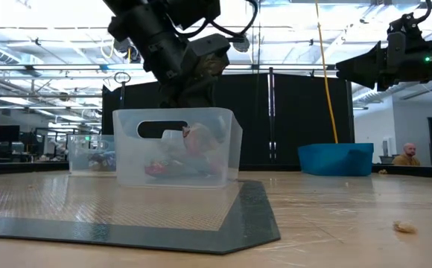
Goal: Pick and place Granola Bars by type
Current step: Put the red granola bar into the bottom transparent bin, then return to Home Position
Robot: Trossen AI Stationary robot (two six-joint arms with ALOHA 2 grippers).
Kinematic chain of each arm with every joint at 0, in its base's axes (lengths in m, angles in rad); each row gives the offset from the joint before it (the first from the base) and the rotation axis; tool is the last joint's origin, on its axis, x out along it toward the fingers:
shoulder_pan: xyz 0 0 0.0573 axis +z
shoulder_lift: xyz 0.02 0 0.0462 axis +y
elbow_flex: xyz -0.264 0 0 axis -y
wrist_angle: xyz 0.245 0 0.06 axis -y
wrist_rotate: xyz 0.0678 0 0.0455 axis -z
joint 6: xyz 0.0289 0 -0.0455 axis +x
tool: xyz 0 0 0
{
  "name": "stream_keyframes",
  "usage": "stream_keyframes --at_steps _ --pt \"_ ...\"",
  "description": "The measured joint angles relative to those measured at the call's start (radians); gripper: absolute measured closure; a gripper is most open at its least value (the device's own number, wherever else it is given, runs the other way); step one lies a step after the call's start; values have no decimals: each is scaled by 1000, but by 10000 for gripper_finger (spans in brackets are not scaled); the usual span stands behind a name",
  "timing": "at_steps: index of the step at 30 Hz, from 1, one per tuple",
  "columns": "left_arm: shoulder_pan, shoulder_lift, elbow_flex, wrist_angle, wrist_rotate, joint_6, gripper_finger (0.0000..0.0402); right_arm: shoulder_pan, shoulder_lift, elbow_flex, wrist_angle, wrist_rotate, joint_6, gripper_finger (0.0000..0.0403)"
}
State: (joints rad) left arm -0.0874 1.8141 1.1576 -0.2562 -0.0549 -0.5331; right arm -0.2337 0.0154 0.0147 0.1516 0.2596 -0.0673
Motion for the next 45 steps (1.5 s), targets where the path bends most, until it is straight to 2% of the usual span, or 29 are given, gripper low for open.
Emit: stream_keyframes --at_steps 4,26,41,45 --pt "-8 0 0 0 -27 -2 393 0 0 0 0 0 0 151" --pt "-13 0 0 -3 -27 4 389 0 0 0 0 0 0 151" --pt "-13 -16 2 3 4 6 328 0 0 0 0 0 0 151" --pt "-12 -36 9 -8 56 28 316 0 0 0 0 0 0 151"
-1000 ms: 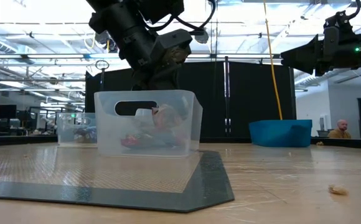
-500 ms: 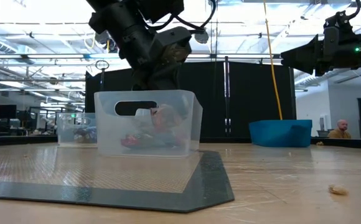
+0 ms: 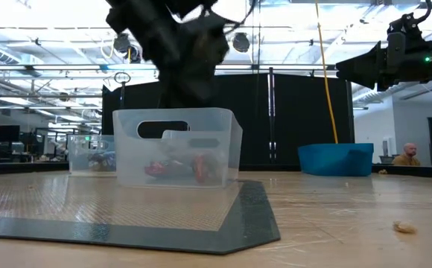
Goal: Pick and place Granola Bars by type
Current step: Return to Home Position
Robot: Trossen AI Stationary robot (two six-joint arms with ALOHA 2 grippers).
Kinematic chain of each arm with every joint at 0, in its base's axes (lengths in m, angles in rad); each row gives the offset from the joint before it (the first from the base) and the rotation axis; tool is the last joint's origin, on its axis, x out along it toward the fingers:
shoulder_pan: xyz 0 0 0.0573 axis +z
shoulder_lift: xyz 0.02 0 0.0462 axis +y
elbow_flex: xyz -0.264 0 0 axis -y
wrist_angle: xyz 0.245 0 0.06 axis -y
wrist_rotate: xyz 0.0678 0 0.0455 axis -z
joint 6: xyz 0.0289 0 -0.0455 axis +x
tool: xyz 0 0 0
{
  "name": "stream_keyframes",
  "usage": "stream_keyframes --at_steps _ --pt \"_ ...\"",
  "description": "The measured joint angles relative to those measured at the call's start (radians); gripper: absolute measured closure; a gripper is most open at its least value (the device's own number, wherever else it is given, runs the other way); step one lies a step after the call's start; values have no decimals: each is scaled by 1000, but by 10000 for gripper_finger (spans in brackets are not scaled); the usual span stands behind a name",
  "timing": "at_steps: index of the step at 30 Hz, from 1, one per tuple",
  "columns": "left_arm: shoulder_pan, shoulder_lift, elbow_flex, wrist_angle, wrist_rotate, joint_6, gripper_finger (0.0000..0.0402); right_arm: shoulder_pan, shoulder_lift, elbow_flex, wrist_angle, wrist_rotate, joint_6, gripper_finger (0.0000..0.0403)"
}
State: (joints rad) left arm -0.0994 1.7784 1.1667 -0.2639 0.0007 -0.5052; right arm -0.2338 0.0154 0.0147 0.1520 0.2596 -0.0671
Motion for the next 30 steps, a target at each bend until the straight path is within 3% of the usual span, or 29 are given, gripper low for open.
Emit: stream_keyframes --at_steps 5,8,13,19,25,30 --pt "0 -117 3 3 13 56 314 0 0 0 0 0 0 151" --pt "-16 -210 3 -21 -48 92 314 0 0 0 0 0 0 151" --pt "-75 -365 3 -143 -217 154 314 0 0 0 0 0 0 151" --pt "-212 -500 -19 -298 -549 164 314 0 0 0 0 0 0 151" --pt "-343 -625 -200 -287 -761 125 314 0 0 0 0 0 0 151" --pt "-378 -801 -429 -148 -805 63 314 0 0 0 0 0 0 151"
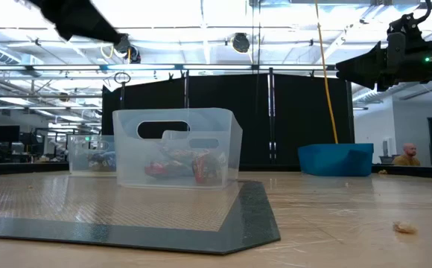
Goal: Pick and place Granola Bars by type
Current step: Return to Home Position
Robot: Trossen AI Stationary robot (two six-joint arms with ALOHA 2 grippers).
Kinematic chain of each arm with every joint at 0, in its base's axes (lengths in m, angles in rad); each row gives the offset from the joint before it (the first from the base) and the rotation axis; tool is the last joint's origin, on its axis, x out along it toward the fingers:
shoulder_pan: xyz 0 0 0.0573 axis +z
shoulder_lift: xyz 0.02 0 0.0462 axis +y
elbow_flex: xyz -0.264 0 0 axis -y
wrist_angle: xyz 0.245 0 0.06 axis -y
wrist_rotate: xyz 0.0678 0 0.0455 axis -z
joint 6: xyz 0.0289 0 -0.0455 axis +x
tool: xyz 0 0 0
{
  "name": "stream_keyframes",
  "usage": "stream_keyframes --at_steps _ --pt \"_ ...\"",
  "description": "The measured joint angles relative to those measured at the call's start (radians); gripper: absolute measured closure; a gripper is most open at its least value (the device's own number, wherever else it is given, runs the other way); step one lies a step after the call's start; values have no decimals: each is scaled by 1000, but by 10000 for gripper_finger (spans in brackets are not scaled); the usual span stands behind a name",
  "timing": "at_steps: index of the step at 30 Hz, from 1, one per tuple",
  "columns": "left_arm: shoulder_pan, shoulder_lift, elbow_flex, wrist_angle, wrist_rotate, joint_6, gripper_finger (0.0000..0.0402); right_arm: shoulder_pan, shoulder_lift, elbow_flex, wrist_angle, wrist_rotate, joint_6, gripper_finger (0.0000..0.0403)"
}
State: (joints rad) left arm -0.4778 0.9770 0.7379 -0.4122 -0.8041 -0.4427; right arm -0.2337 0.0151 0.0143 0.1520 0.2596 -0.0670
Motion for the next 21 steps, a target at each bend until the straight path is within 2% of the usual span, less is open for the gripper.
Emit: stream_keyframes --at_steps 4,10,16,21 --pt "0 -176 -180 139 0 16 314 0 0 0 0 0 0 151" --pt "0 -435 -406 313 43 135 314 0 0 0 0 0 0 151" --pt "0 -655 -537 364 97 221 314 0 0 0 0 0 0 151" --pt "2 -800 -606 364 99 275 314 0 0 0 0 0 0 151"
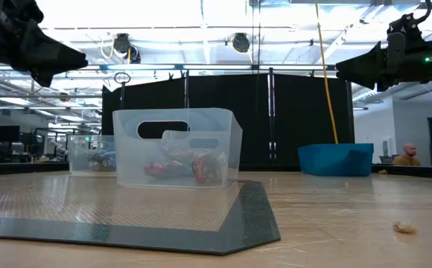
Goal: Pick and place Granola Bars by type
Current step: Return to Home Position
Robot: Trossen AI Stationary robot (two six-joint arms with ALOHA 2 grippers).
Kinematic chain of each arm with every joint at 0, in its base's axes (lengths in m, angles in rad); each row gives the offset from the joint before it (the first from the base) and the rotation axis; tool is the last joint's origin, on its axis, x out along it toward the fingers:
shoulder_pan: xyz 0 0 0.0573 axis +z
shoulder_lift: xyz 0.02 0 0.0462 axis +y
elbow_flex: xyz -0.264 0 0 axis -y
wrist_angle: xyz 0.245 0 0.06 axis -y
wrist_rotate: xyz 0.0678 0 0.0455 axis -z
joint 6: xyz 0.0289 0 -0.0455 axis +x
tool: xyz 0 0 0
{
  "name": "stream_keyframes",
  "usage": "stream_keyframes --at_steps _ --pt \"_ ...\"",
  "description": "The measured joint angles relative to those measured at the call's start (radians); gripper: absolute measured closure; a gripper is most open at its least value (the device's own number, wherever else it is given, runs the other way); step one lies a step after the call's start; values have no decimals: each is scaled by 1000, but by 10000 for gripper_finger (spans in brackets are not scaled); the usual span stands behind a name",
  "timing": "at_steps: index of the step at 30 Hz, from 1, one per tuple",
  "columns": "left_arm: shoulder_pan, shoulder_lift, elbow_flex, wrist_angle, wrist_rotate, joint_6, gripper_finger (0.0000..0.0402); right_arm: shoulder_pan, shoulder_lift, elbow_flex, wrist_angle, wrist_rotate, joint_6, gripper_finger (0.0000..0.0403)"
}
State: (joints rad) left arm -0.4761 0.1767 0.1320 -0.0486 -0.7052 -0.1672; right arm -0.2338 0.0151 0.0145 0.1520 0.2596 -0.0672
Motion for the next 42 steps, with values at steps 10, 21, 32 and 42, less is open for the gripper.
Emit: stream_keyframes --at_steps 10,21,32,42 --pt "64 -160 -37 -31 169 78 314 0 0 0 0 0 0 151" --pt "204 -165 -40 -94 334 92 314 0 0 0 0 0 0 151" --pt "339 -148 -71 -54 487 111 314 0 0 0 0 0 0 151" --pt "353 -144 -71 -52 470 163 314 0 0 0 0 0 0 151"
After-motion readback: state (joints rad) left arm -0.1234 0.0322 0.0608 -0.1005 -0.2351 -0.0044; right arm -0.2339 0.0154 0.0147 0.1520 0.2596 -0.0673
